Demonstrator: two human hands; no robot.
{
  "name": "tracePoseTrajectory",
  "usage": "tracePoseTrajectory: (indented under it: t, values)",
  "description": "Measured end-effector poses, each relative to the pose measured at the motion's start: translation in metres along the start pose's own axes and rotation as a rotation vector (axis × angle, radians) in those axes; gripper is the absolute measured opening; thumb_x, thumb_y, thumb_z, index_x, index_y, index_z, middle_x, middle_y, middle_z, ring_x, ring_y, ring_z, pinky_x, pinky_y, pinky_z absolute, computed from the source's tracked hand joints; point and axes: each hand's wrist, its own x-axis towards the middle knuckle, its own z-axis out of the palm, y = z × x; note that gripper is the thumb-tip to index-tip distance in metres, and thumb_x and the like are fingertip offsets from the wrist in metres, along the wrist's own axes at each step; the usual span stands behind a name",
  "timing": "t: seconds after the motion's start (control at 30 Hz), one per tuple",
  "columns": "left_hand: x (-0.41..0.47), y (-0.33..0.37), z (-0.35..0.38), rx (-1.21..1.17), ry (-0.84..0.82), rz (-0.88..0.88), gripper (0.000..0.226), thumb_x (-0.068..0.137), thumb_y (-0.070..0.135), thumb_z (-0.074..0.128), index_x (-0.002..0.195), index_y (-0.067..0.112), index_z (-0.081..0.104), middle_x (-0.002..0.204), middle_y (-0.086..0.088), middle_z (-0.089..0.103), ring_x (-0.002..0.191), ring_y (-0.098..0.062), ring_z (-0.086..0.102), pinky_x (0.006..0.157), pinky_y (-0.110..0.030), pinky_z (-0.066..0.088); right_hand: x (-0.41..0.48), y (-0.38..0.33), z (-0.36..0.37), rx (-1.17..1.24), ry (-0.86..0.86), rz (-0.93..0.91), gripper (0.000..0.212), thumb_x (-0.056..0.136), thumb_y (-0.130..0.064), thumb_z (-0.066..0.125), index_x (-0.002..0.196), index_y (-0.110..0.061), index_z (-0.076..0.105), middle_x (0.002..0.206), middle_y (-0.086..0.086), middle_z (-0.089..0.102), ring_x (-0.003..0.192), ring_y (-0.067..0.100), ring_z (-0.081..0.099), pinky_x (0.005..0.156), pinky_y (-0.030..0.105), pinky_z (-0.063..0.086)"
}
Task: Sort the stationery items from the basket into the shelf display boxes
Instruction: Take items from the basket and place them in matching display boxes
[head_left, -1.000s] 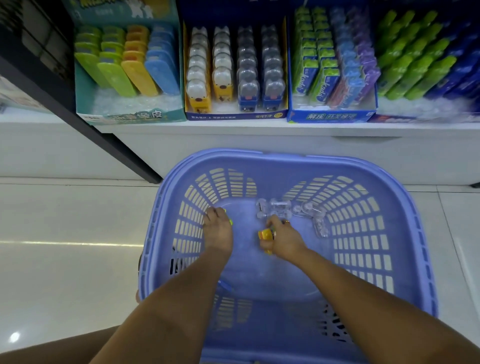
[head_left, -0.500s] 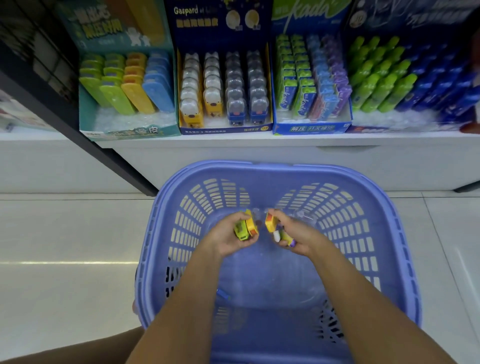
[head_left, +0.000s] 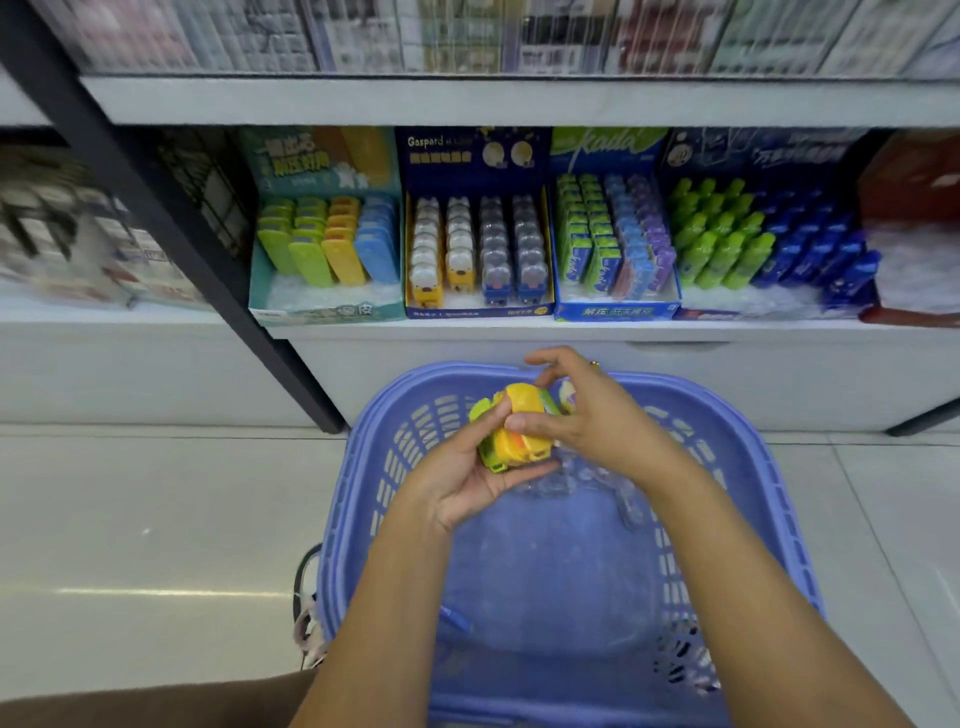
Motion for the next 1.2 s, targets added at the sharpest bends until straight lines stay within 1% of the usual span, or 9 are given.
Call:
tracePoseTrajectory:
  t: [0.2,0.4,0.57,0.7,0.8,0.9,1.07,1.13,1.2]
  values:
    - [-0.021,0.011,0.018,-0.044,-0.207,0.080,0.060,0.054,0.020,0.090,0.109,0.008,0.071,0.111,-0.018,0.069,0.095,-0.029,0.070,0.071,-0.045,0.058,-0.008,-0.043,-0.014,-0.105,-0.016,-0.086,0.074,0.042,-0.069,0.068,0.106,-0.036,0.051,0.093,-0.017,0.035,0.071,-0.010,0.046,0.065,0.011,0.042]
    - [-0.023,0.013,0.039,0.076,-0.007,0.151,0.039,0.066,0.024,0.068,0.102,0.009,0.065,0.094,-0.011,0.073,0.081,-0.020,0.071,0.071,-0.039,0.059,-0.012,-0.050,-0.026,-0.057,-0.022,0.027,0.084,0.042,-0.069,0.068,0.116,-0.033,0.046,0.088,-0.006,0.047,0.057,0.000,0.042,0.055,0.018,0.032]
    - [-0.018,0.009,0.056,0.070,-0.002,0.187,0.037,0.065,0.024,0.070,0.096,0.006,0.065,0.090,-0.013,0.073,0.080,-0.022,0.072,0.067,-0.037,0.060,-0.018,-0.040,-0.041,0.661,0.081,0.242,0.055,0.079,-0.035,0.067,0.124,-0.009,0.051,0.079,0.004,0.061,0.053,0.006,0.044,0.042,0.017,0.034]
    - [-0.014,0.009,0.059,-0.015,0.006,0.222,0.042,0.064,0.021,0.072,0.101,0.003,0.062,0.090,-0.015,0.073,0.081,-0.027,0.072,0.064,-0.038,0.059,-0.032,-0.022,-0.073,1.487,0.154,0.310,0.048,0.080,0.007,0.045,0.128,0.009,0.045,0.124,0.028,0.054,0.093,0.029,0.066,0.067,0.026,0.055]
    - [-0.011,0.010,0.062,-0.015,0.036,0.249,0.048,0.063,0.021,0.073,0.106,0.002,0.060,0.089,-0.016,0.073,0.081,-0.027,0.072,0.062,-0.037,0.058,-0.040,-0.017,-0.085,1.656,0.137,0.197,0.049,0.081,0.005,0.048,0.128,0.016,0.042,0.127,0.043,0.044,0.111,0.054,0.054,0.081,0.048,0.055]
    - [-0.007,0.010,0.066,0.024,0.060,0.279,0.055,0.059,0.022,0.076,0.109,0.003,0.060,0.092,-0.016,0.073,0.084,-0.027,0.072,0.062,-0.036,0.058,-0.039,-0.013,-0.086,1.684,0.099,0.166,0.047,0.081,0.005,0.048,0.126,0.017,0.043,0.122,0.048,0.045,0.107,0.059,0.053,0.079,0.049,0.055]
    - [0.000,0.010,0.075,0.062,0.089,0.307,0.060,0.056,0.024,0.079,0.109,0.005,0.062,0.100,-0.017,0.072,0.088,-0.027,0.072,0.063,-0.036,0.058,-0.037,-0.007,-0.085,1.688,0.106,0.276,0.045,0.078,-0.001,0.055,0.120,0.015,0.048,0.120,0.035,0.056,0.106,0.042,0.062,0.079,0.027,0.058]
    - [0.001,0.010,0.078,0.058,0.086,0.307,0.058,0.058,0.024,0.078,0.110,0.006,0.061,0.100,-0.016,0.072,0.087,-0.026,0.072,0.063,-0.036,0.058,-0.035,-0.004,-0.088,1.553,0.117,0.287,0.041,0.082,-0.013,0.053,0.116,0.009,0.050,0.106,0.023,0.068,0.081,0.018,0.072,0.057,0.014,0.056]
    - [0.004,0.011,0.080,0.056,0.082,0.301,0.054,0.060,0.023,0.076,0.109,0.007,0.061,0.099,-0.015,0.072,0.087,-0.026,0.071,0.063,-0.036,0.058,-0.031,-0.002,-0.091,1.370,0.120,0.278,0.045,0.082,-0.021,0.053,0.121,0.001,0.053,0.080,0.006,0.069,0.044,0.002,0.052,0.036,0.008,0.039]
